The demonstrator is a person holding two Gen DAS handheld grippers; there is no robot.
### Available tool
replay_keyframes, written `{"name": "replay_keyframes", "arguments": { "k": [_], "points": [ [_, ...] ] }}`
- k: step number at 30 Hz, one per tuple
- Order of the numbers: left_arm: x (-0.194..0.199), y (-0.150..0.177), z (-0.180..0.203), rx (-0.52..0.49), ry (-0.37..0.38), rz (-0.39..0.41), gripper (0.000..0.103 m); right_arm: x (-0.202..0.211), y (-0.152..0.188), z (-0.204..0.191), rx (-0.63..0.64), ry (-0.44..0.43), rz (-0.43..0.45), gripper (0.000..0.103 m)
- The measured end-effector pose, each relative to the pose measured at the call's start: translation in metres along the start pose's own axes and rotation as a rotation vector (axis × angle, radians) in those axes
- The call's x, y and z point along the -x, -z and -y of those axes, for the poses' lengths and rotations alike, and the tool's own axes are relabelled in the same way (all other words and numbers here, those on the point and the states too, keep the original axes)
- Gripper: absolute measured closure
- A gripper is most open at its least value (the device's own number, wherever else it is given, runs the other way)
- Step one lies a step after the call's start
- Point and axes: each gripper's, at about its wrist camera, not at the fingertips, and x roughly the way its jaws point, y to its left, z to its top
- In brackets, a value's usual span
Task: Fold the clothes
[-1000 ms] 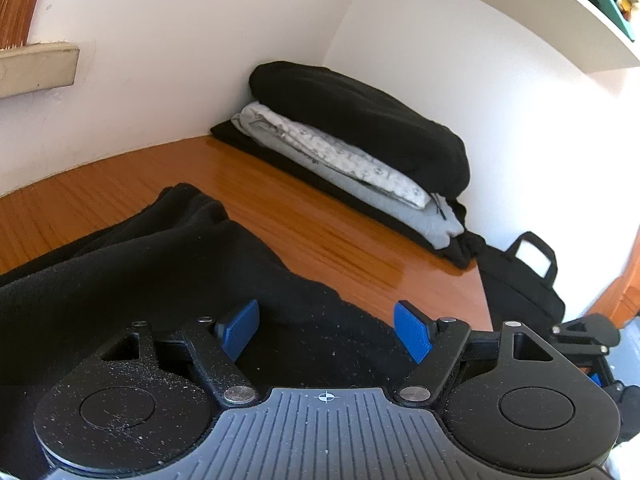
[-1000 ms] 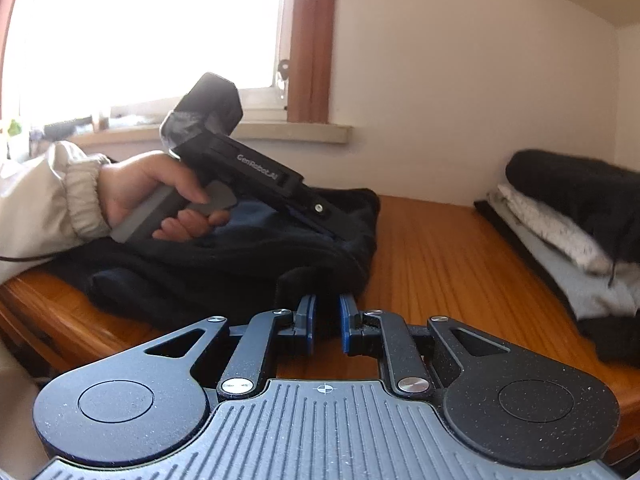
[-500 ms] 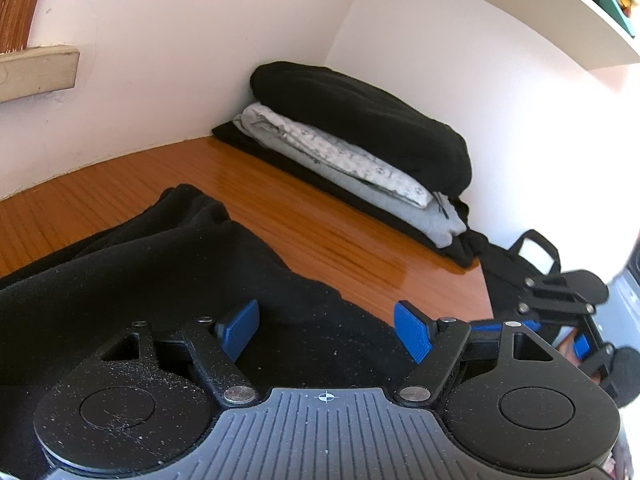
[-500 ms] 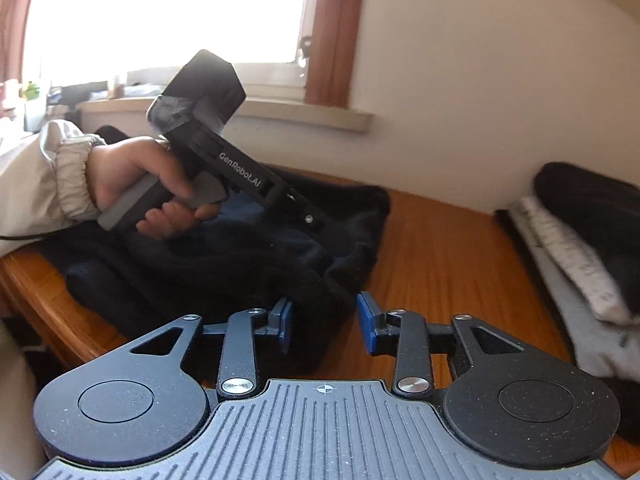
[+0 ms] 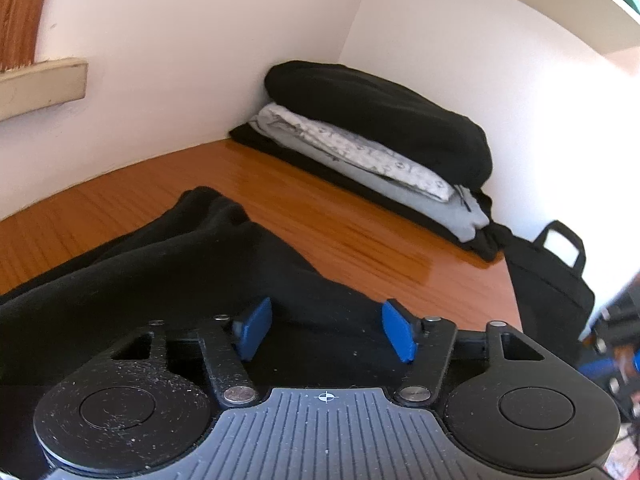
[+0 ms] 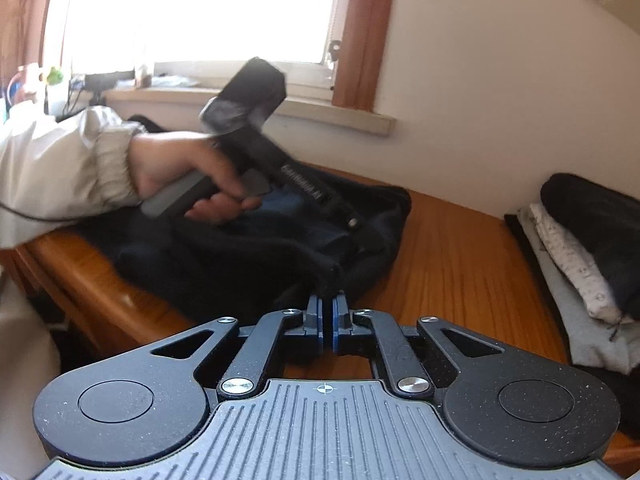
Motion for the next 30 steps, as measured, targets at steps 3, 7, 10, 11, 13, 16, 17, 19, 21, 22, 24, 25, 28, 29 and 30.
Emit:
{"name": "replay_keyframes", "arguments": {
  "k": [3,7,10,11,13,16,17,19,21,22,24,25,28,29,30],
  "points": [
    [0.0,0.0,-0.001,0.004,-0.003,0.001,0.038,0.007,0.004,-0.006,0.005,0.009,0.004,0.099],
    [0.0,0.0,-0.002,0.006,-0.004,0.001,0.038,0.016,0.009,-0.004,-0.007,0.049,0.009,0.101],
    [0.0,0.001,-0.001,0.002,-0.003,0.001,0.038,0.017,0.009,0.005,-0.017,0.091,0.036,0.1],
    [0.0,0.001,-0.001,0.001,-0.003,0.001,0.037,0.013,0.008,0.009,-0.021,0.087,0.034,0.099],
    [0.0,0.002,-0.001,0.0,-0.001,0.001,0.037,0.003,0.007,0.015,-0.009,0.065,0.013,0.09],
    [0.0,0.002,-0.001,0.002,0.001,0.002,0.037,-0.008,0.004,0.02,0.002,0.027,-0.006,0.082],
    [0.0,0.002,-0.001,0.001,0.002,0.001,0.036,-0.011,0.003,0.02,0.003,0.013,-0.007,0.08],
    [0.0,0.002,-0.001,0.0,0.002,0.001,0.036,-0.013,0.0,0.017,0.003,-0.022,-0.002,0.079],
    [0.0,0.002,-0.001,-0.002,0.002,0.0,0.035,-0.014,-0.004,0.01,0.018,-0.031,-0.001,0.07],
    [0.0,0.002,-0.001,-0.003,0.002,0.0,0.035,-0.015,-0.005,0.007,0.027,-0.034,-0.002,0.068],
    [0.0,0.002,-0.001,-0.004,0.003,-0.001,0.035,-0.019,-0.007,0.005,0.025,-0.034,-0.005,0.062],
    [0.0,0.002,-0.001,-0.005,0.003,-0.001,0.035,-0.02,-0.008,0.004,0.027,-0.024,0.004,0.062],
    [0.0,0.002,0.0,-0.009,0.003,-0.002,0.034,-0.028,-0.011,0.007,-0.007,0.05,0.019,0.063],
    [-0.001,0.002,0.0,-0.01,0.003,-0.002,0.034,-0.031,-0.01,0.009,-0.023,0.053,0.022,0.068],
    [-0.001,0.002,0.0,-0.01,0.003,-0.002,0.034,-0.033,-0.009,0.01,-0.038,0.049,0.018,0.09]
  ]
}}
